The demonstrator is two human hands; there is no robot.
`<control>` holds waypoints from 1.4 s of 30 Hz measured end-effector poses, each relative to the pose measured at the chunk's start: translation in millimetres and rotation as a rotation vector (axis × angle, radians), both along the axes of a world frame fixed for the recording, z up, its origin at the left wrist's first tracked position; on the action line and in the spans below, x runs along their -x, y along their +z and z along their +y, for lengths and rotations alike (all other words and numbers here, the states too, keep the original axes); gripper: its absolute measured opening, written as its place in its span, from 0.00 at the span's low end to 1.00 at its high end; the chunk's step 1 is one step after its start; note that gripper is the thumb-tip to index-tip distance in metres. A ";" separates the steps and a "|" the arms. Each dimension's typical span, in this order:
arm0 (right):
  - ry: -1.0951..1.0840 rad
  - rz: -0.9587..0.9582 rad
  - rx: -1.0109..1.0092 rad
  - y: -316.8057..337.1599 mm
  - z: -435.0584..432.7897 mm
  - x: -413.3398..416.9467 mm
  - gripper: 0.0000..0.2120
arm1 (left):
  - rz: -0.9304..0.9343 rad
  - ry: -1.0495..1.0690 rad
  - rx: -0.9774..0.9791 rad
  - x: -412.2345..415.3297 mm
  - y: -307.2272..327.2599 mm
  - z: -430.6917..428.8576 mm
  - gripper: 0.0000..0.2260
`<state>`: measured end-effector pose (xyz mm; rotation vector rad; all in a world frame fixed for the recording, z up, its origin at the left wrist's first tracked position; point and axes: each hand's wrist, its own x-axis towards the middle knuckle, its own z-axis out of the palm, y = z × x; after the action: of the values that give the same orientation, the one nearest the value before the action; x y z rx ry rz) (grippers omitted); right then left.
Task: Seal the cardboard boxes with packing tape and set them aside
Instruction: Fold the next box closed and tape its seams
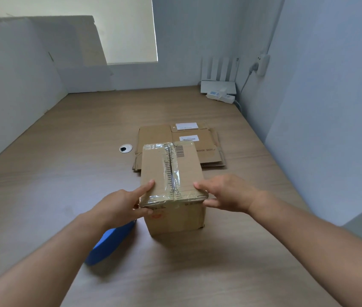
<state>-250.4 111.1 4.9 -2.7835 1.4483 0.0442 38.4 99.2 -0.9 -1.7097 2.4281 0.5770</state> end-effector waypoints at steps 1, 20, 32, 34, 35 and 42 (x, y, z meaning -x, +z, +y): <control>0.051 -0.032 0.078 -5.2 -0.6 -0.1 0.20 | -0.014 0.017 0.046 1.8 -2.5 0.9 0.34; -0.328 -0.146 0.348 -25.3 21.8 -37.9 0.39 | 0.298 0.342 0.041 16.8 -21.0 31.0 0.44; -0.603 -0.055 0.031 -3.9 24.3 -57.4 0.40 | 0.223 0.355 0.031 32.5 -13.5 24.1 0.42; -0.522 -0.077 0.054 -8.8 24.4 -47.7 0.37 | 0.235 0.351 0.018 29.6 -14.1 22.3 0.42; -0.478 -0.067 0.038 -11.4 24.3 -40.6 0.37 | 0.245 0.350 0.007 28.7 -14.1 21.7 0.42; -0.544 -0.731 -0.538 -15.4 23.8 4.4 0.48 | 0.652 0.466 -0.117 17.7 -7.1 14.0 0.37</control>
<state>-254.8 134.9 -10.5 -1.6509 1.5840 -0.4542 20.7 113.2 -8.0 -2.3244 2.2495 1.5063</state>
